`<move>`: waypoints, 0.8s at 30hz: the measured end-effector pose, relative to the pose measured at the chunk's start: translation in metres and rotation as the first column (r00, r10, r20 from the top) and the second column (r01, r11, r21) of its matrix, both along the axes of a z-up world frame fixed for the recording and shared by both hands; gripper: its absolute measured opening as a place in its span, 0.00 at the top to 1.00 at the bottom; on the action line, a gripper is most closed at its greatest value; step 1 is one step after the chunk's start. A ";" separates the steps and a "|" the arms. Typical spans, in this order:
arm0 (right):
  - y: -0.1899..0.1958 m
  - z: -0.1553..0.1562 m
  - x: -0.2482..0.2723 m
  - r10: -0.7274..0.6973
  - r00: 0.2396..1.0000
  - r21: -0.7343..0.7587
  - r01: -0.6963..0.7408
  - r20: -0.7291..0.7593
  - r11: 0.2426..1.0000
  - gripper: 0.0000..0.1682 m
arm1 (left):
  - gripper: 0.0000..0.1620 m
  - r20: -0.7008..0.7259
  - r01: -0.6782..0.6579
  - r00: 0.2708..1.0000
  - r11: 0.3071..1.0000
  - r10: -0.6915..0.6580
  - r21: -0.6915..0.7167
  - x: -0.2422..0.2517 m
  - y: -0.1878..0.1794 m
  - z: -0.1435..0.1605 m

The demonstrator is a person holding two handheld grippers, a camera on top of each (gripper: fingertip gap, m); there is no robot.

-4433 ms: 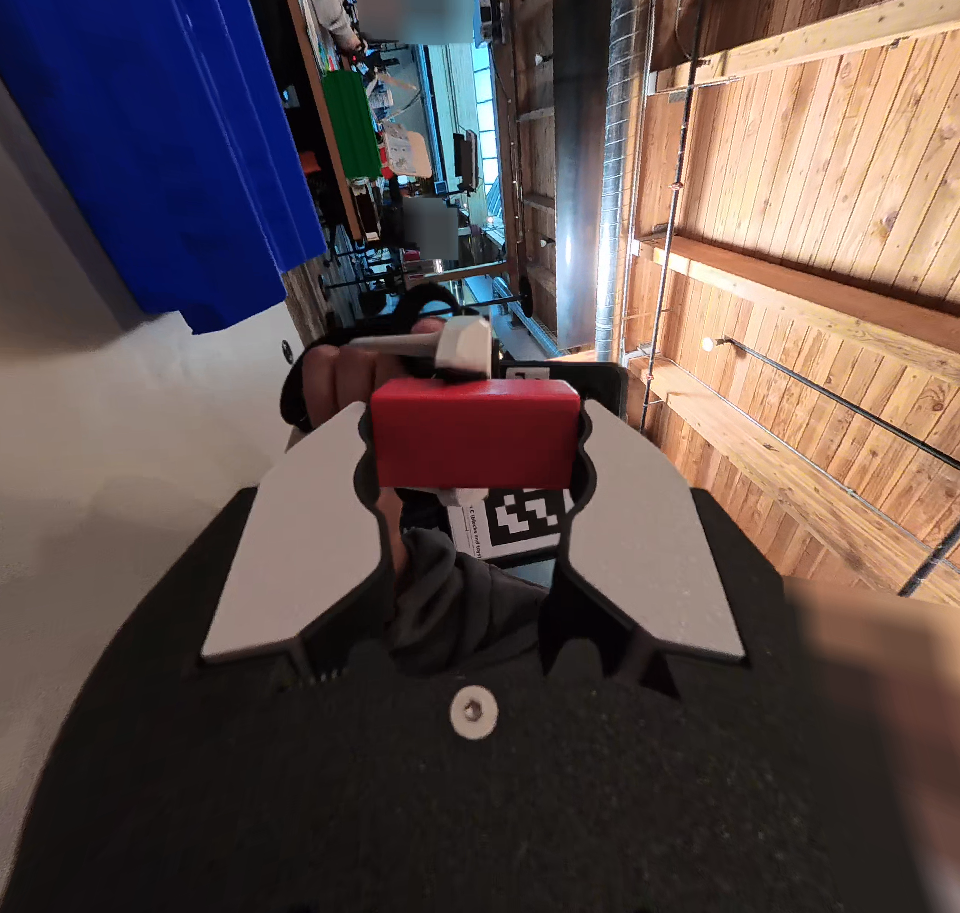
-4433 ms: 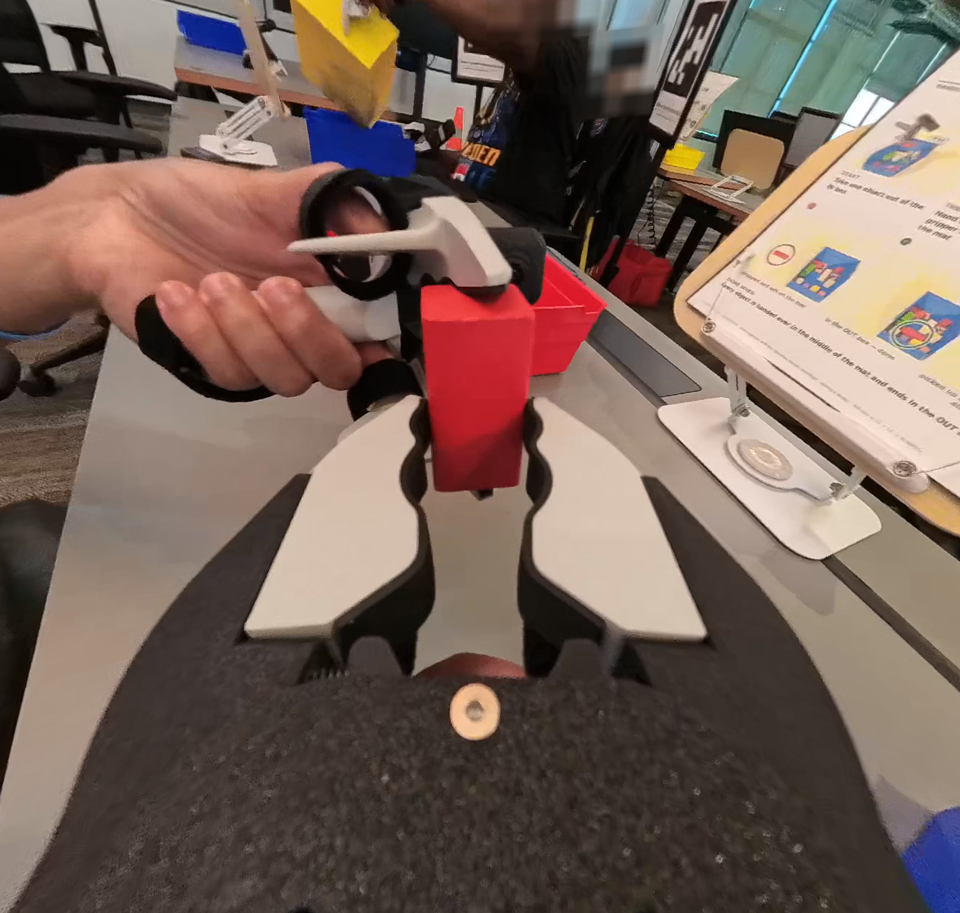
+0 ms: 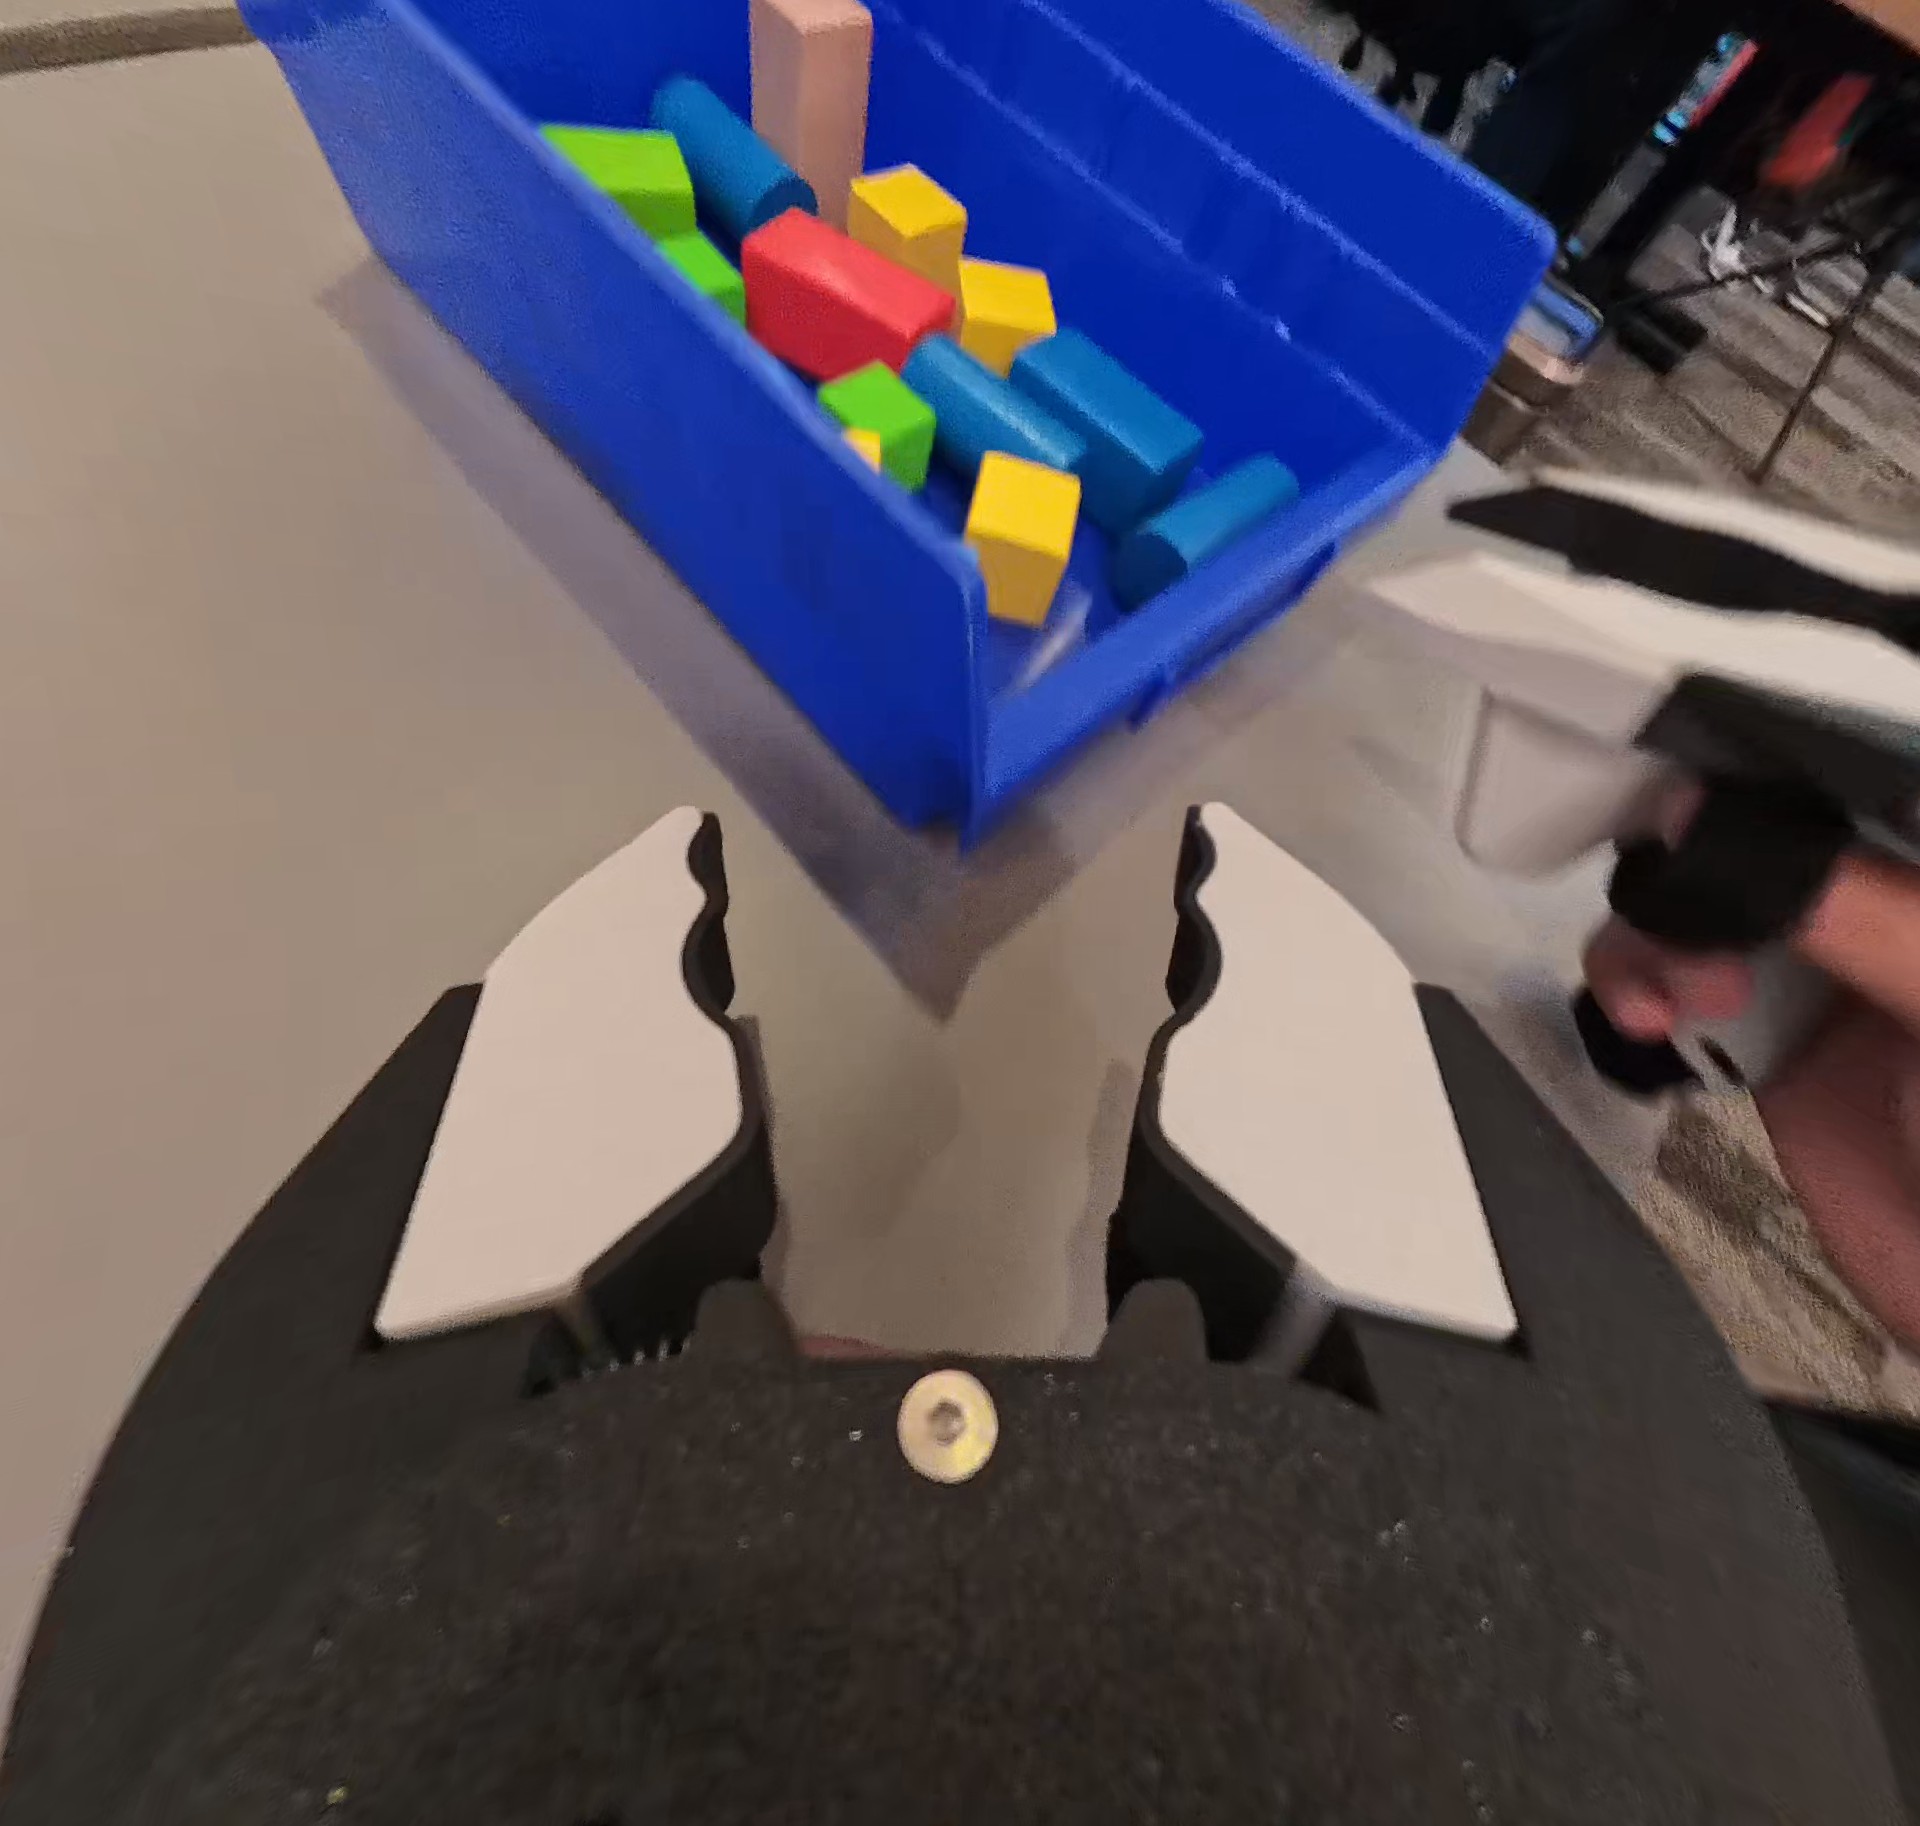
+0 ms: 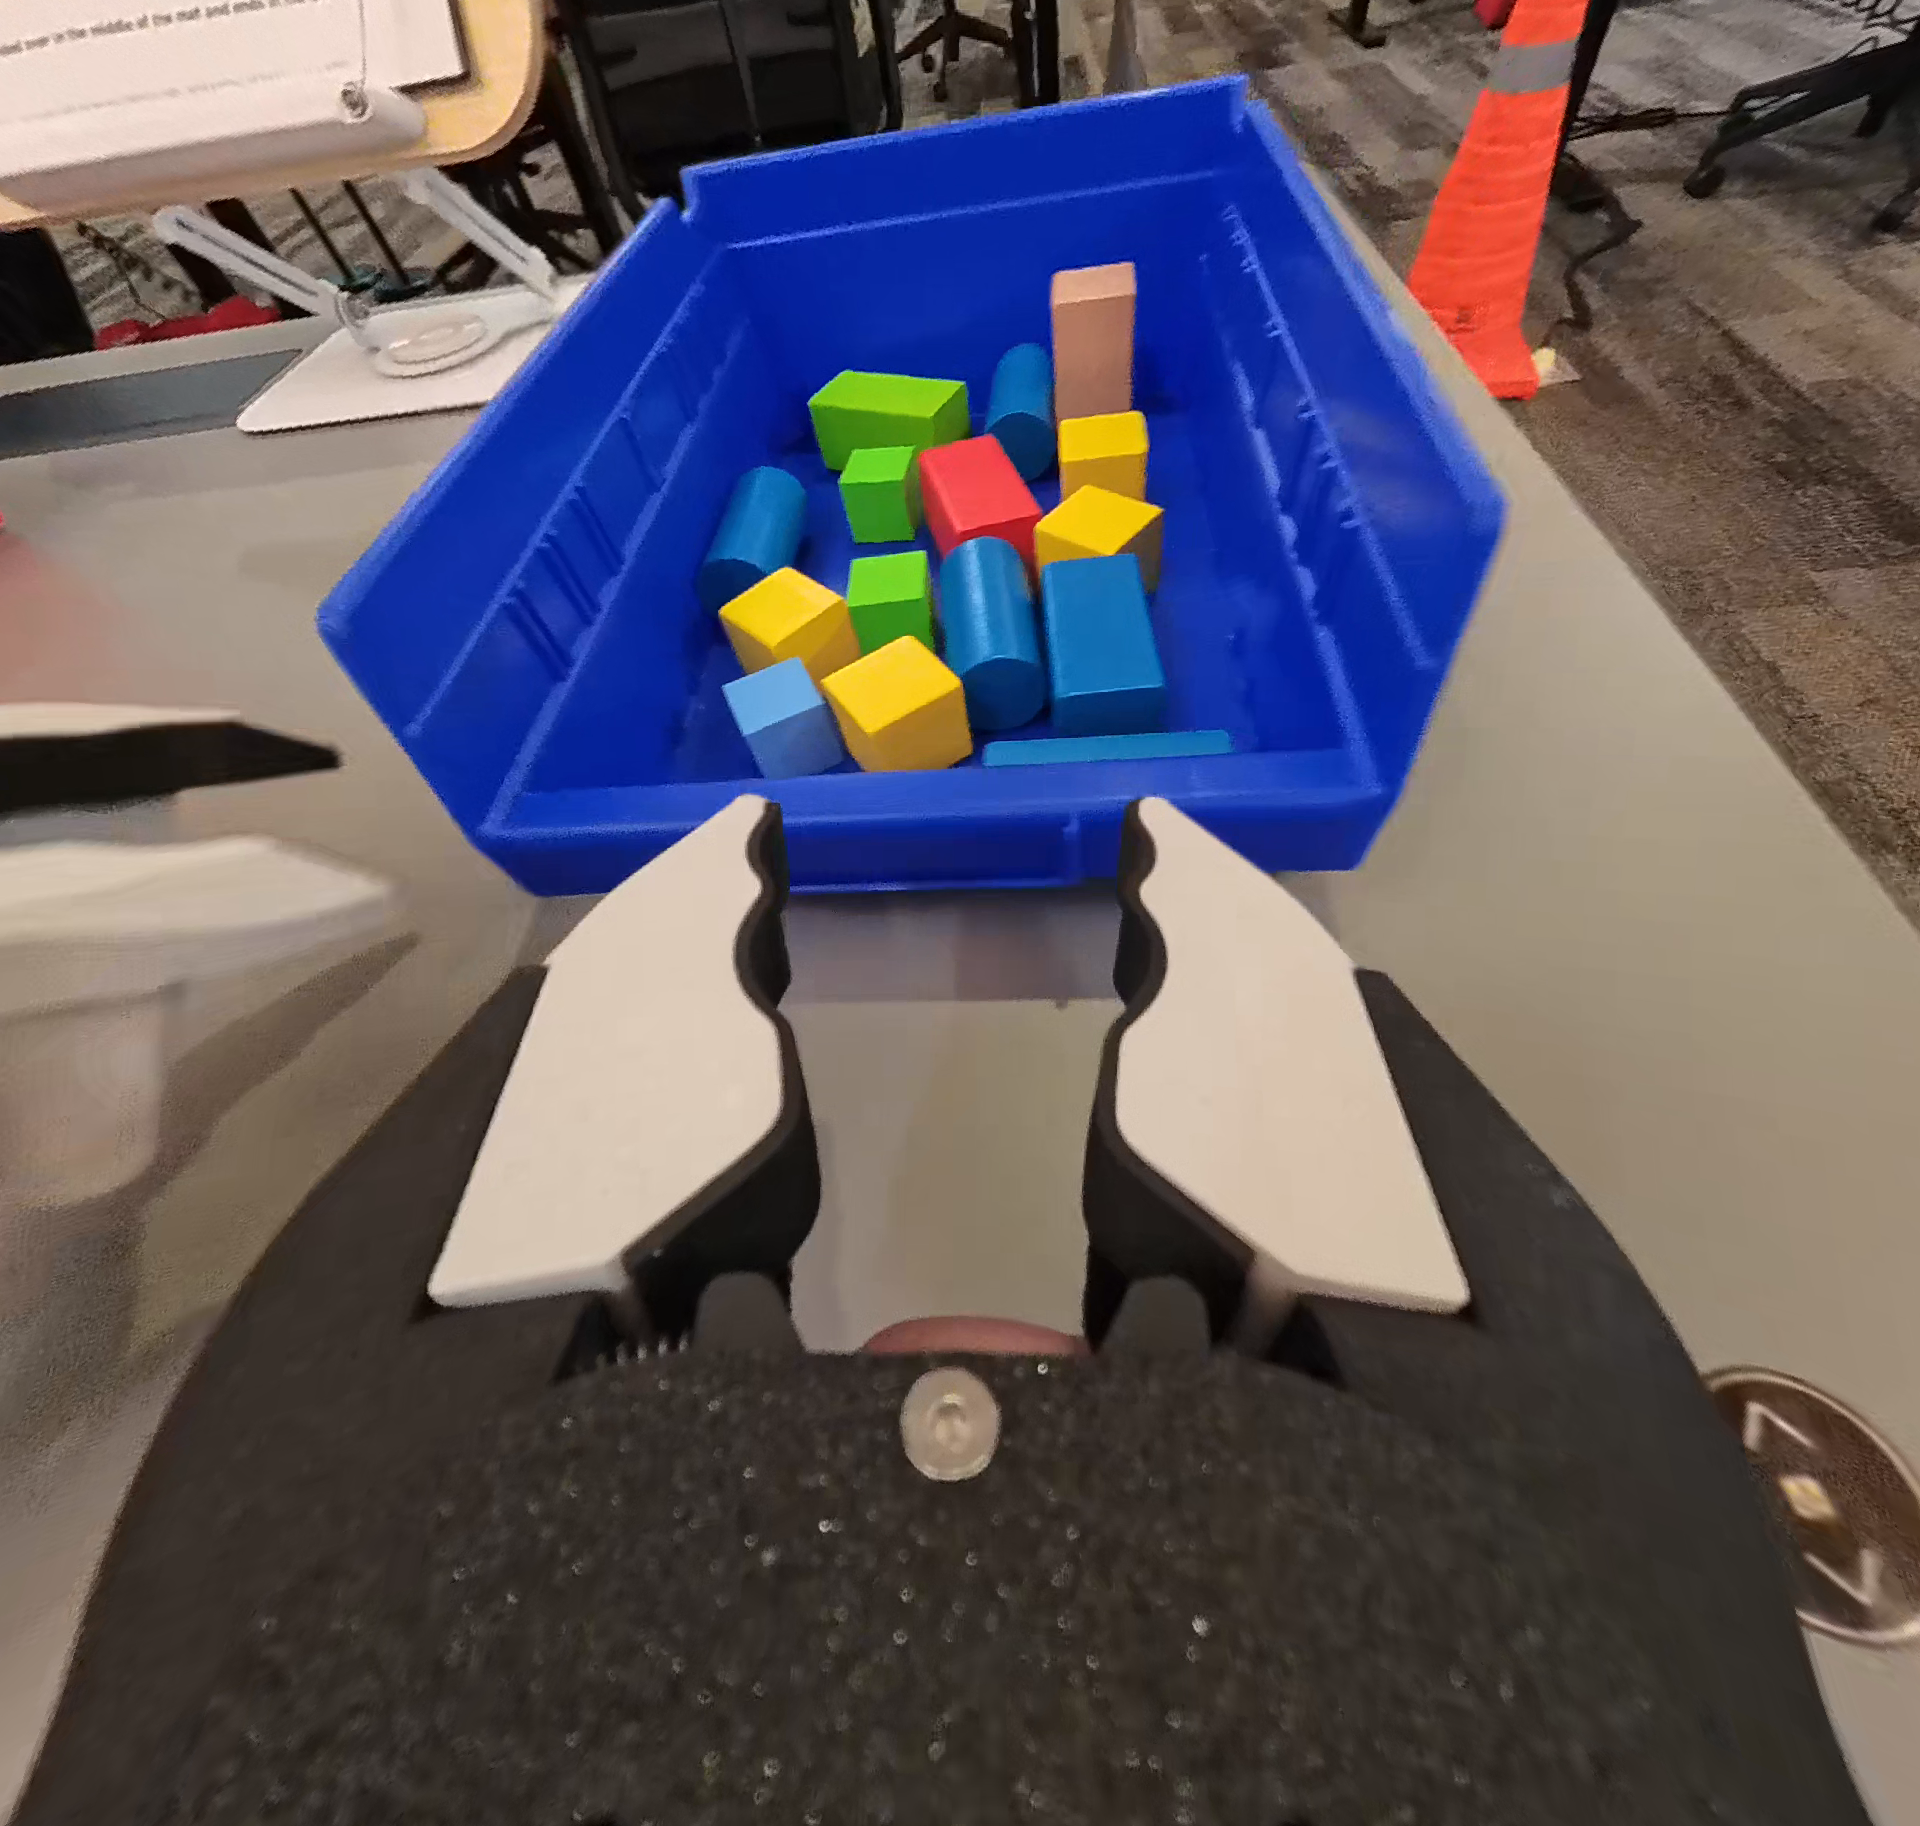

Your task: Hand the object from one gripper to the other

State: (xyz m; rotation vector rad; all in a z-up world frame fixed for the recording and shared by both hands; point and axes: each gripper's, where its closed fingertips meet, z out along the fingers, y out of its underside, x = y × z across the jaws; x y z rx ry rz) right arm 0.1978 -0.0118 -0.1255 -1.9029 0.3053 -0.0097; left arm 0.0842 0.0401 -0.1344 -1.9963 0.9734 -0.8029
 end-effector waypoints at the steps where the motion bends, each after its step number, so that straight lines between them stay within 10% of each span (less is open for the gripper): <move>1: -0.003 0.000 0.005 -0.010 1.000 0.001 0.010 -0.006 1.000 0.64 | 0.50 0.003 -0.033 0.999 0.999 0.033 0.019 0.009 0.010 0.001; 10: -0.007 0.003 0.016 -0.018 0.993 0.034 0.022 -0.114 0.999 0.65 | 0.84 -0.166 -0.088 0.981 0.991 0.103 0.098 0.037 0.062 -0.011; 17: -0.005 0.029 -0.034 0.202 0.978 -0.012 -0.201 0.056 0.979 0.75 | 0.98 -0.239 -0.120 0.960 0.985 0.146 0.121 -0.045 0.086 -0.009; 24: -0.020 0.083 -0.193 0.753 0.593 -0.241 -0.716 0.286 0.655 0.66 | 0.98 -0.237 -0.082 0.967 0.995 0.094 0.057 -0.198 0.087 0.000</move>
